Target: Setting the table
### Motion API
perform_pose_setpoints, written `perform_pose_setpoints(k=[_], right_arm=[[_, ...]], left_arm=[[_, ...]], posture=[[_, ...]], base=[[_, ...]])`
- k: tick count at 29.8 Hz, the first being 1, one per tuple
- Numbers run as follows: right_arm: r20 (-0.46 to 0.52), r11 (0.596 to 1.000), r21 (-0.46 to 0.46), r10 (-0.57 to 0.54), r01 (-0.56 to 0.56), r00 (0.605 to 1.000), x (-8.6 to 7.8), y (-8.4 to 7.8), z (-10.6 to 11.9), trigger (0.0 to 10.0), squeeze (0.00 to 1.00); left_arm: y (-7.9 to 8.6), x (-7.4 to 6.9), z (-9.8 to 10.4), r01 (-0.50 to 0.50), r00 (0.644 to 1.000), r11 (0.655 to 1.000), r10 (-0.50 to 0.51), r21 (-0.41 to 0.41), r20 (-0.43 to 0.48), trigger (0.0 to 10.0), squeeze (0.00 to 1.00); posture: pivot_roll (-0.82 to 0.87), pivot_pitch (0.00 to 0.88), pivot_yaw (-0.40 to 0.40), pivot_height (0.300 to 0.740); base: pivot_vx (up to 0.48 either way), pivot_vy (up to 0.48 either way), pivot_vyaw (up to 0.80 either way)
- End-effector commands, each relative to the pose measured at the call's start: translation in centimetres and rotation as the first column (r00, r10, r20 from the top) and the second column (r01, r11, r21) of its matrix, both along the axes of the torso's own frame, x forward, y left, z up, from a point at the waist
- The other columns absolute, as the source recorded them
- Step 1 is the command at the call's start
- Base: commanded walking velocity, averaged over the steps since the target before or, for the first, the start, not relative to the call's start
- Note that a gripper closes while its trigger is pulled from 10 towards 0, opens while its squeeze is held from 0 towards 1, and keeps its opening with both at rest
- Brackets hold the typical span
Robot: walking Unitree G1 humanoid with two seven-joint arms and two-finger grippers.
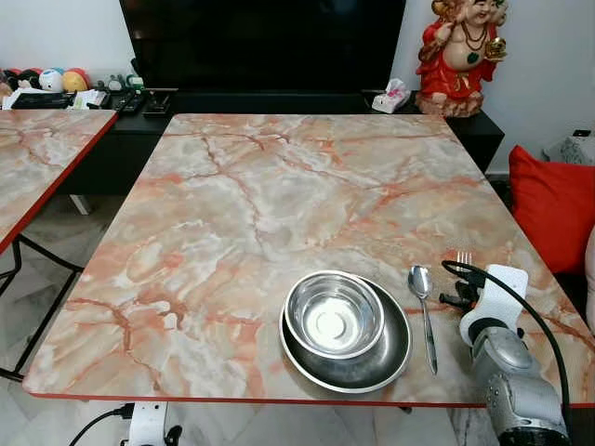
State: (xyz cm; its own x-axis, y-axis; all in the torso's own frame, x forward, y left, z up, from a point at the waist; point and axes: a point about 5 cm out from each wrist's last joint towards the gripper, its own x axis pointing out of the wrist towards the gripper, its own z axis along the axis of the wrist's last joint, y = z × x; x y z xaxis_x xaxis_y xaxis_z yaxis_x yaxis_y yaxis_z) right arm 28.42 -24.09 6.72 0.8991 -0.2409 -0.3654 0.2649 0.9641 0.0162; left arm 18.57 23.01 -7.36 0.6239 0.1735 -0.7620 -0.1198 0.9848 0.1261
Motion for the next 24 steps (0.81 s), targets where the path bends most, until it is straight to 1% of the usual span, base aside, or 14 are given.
perform_pose_setpoints(k=[1,7,8,14,21,24], right_arm=[[0.010,1.000,-0.001,0.013,-0.013,1.000,-0.1,0.2,-0.2,10.0,0.00],[0.033,1.000,-0.007,0.028,-0.028,0.999,0.1,0.2,-0.5,10.0,0.00],[0.055,0.999,-0.015,0.038,-0.038,0.998,0.2,0.1,-0.5,10.0,0.00],[0.098,0.998,-0.030,0.056,-0.053,0.994,0.0,-0.3,-0.5,10.0,0.00],[0.091,0.997,-0.029,0.068,-0.066,0.994,-0.4,-0.5,-1.4,10.0,0.00],[0.103,0.997,-0.025,0.072,-0.070,0.992,-0.4,-0.4,-1.5,10.0,0.00]], left_arm=[[0.1,0.0,0.0,0.000,1.000,1.000,0.000,0.003,-0.006,10.0,0.00],[0.1,0.1,0.1,0.001,1.000,1.000,-0.001,0.005,-0.001,10.0,0.00],[0.0,0.2,0.1,0.002,1.000,1.000,-0.002,0.004,0.002,10.0,0.00],[0.0,0.2,0.1,0.003,1.000,1.000,-0.003,0.003,0.002,10.0,0.00],[0.0,0.1,0.1,0.004,1.000,1.000,-0.004,0.002,-0.001,10.0,0.00],[0.0,0.2,0.1,0.004,1.000,1.000,-0.004,0.002,0.000,10.0,0.00]], posture=[[0.01,0.000,-0.008,0.740],[0.01,0.000,-0.008,0.740],[0.01,0.000,-0.007,0.740],[0.01,0.000,-0.006,0.740],[0.01,0.000,-0.006,0.740],[0.01,0.000,-0.006,0.740]], base=[[0.000,0.000,0.00],[0.000,0.000,0.00],[0.000,0.000,0.00],[0.000,0.000,0.00],[0.000,0.000,0.00],[0.000,0.000,0.00]])
